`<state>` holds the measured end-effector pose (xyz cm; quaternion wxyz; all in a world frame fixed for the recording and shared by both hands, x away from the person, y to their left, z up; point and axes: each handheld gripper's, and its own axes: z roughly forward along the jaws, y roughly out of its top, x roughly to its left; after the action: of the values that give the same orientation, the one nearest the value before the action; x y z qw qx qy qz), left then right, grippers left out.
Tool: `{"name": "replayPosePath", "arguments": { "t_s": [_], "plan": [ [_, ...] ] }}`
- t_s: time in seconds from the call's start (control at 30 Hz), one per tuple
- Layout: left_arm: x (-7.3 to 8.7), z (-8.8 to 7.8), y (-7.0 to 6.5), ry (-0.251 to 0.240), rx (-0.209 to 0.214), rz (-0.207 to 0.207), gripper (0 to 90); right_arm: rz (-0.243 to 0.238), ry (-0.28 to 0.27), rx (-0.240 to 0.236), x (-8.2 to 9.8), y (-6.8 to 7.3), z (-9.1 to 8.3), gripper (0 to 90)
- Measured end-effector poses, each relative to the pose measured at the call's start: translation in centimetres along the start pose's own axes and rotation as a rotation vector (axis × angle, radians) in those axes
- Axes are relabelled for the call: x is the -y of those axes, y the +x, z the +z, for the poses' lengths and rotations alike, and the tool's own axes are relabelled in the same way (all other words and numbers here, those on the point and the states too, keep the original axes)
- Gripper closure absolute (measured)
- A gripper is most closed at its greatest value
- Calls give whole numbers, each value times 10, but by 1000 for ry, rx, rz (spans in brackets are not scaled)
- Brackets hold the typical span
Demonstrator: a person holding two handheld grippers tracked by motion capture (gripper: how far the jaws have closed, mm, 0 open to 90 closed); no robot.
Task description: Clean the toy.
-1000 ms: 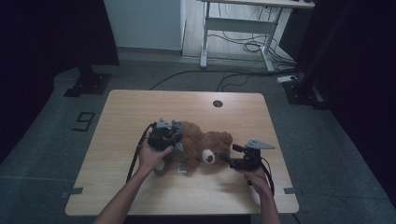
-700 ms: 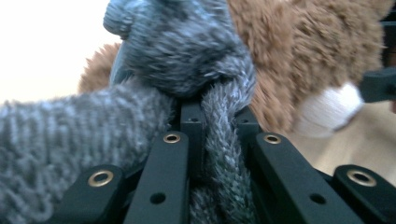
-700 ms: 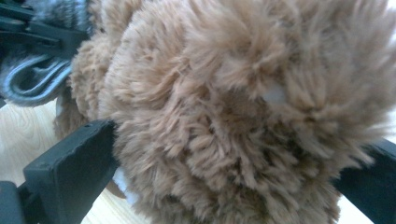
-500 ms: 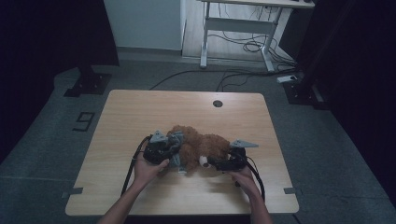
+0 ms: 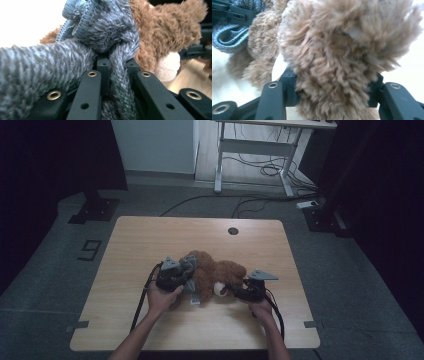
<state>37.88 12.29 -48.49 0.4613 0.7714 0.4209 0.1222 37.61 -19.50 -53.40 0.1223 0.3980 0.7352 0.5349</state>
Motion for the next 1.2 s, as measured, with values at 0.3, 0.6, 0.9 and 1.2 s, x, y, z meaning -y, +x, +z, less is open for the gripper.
{"name": "replayPosePath", "arguments": {
  "t_s": [0.3, 0.6, 0.9, 1.2],
  "plan": [
    [-27, 41, 5, -20, 12, -43, 800, 32, -67, 108, -6, -23, 0, 476],
    [-28, 21, 4, 24, 47, -31, 795, 21, -67, 69, -3, -25, -6, 460],
    [-43, -19, -19, -11, 67, 45, 789, -58, -35, 19, 7, -17, -17, 422],
    [-72, -21, -51, -59, 106, 115, 787, -56, -33, 14, 8, -18, -18, 411]
  ]
}}
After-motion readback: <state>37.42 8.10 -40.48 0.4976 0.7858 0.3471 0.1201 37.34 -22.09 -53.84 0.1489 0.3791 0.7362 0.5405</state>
